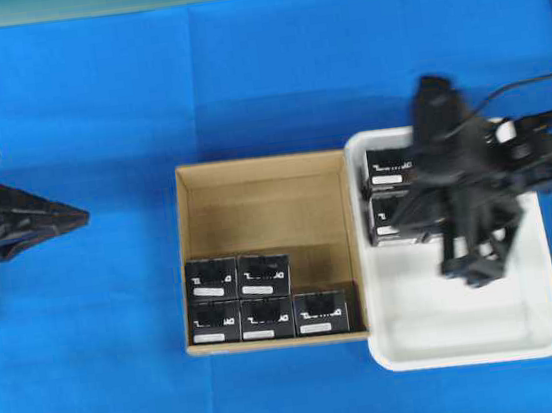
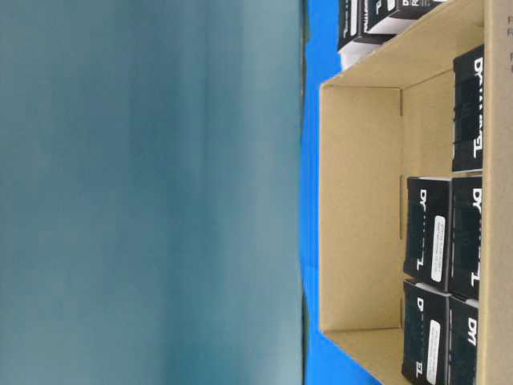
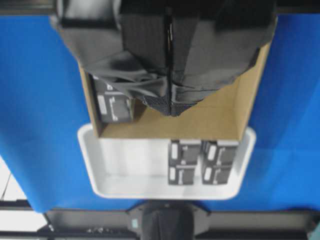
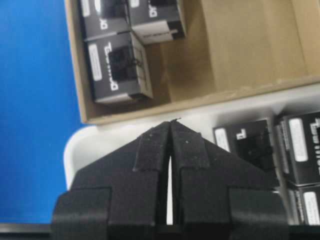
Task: Pick the box from inside the cardboard box.
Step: 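Swing the right gripper left over the cardboard box, fingers open, then lower the open right gripper onto the top-right black package in the cardboard box, then close the right gripper on the black package and lift it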
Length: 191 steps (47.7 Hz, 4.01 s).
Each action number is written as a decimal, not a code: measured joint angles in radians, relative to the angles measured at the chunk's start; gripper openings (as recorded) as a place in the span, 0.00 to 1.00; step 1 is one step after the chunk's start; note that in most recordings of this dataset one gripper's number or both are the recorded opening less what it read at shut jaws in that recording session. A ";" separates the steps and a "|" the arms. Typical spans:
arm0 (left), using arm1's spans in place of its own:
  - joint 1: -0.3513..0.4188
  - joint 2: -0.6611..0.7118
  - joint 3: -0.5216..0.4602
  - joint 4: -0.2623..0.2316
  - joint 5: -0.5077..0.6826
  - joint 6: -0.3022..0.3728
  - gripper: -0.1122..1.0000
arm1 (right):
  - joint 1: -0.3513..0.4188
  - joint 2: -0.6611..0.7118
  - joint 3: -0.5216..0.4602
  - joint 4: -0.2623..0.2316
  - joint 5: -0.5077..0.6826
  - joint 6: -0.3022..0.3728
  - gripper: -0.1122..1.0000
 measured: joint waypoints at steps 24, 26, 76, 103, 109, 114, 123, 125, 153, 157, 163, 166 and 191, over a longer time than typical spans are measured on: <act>0.000 0.006 -0.002 0.000 0.009 -0.002 0.04 | -0.003 0.442 -0.437 -0.035 0.344 -0.098 0.12; 0.000 0.006 -0.002 -0.002 0.009 -0.002 0.04 | -0.006 0.466 -0.460 -0.035 0.351 -0.107 0.12; -0.002 0.009 -0.002 0.000 0.009 -0.002 0.04 | -0.023 0.640 -0.615 -0.035 0.337 -0.204 0.99; -0.012 0.011 -0.002 -0.002 0.017 -0.025 0.04 | 0.002 0.730 -0.617 -0.032 0.264 -0.206 0.99; -0.014 0.009 -0.002 -0.002 0.028 -0.025 0.04 | 0.002 0.732 -0.617 -0.032 0.258 -0.206 0.99; -0.014 0.009 -0.002 0.000 0.029 -0.025 0.04 | 0.003 0.739 -0.617 -0.034 0.255 -0.207 0.99; -0.014 0.011 -0.002 0.000 0.029 -0.025 0.04 | 0.003 0.752 -0.617 -0.032 0.247 -0.209 0.99; -0.015 0.009 -0.002 -0.002 0.029 -0.025 0.04 | 0.002 0.755 -0.617 -0.032 0.245 -0.209 0.99; -0.018 0.011 -0.002 0.000 0.029 -0.025 0.04 | -0.038 0.773 -0.604 -0.037 0.209 -0.239 0.99; -0.020 0.009 -0.002 0.000 0.029 -0.025 0.04 | -0.051 0.773 -0.604 -0.037 0.206 -0.252 0.99; -0.020 0.009 -0.003 0.000 0.029 -0.025 0.04 | -0.071 0.775 -0.604 -0.037 0.202 -0.275 0.99; -0.020 0.011 -0.002 -0.002 0.029 -0.025 0.04 | -0.083 0.778 -0.604 -0.037 0.204 -0.293 0.99; -0.020 0.011 -0.002 0.000 0.029 -0.025 0.04 | -0.101 0.784 -0.603 -0.038 0.190 -0.330 0.99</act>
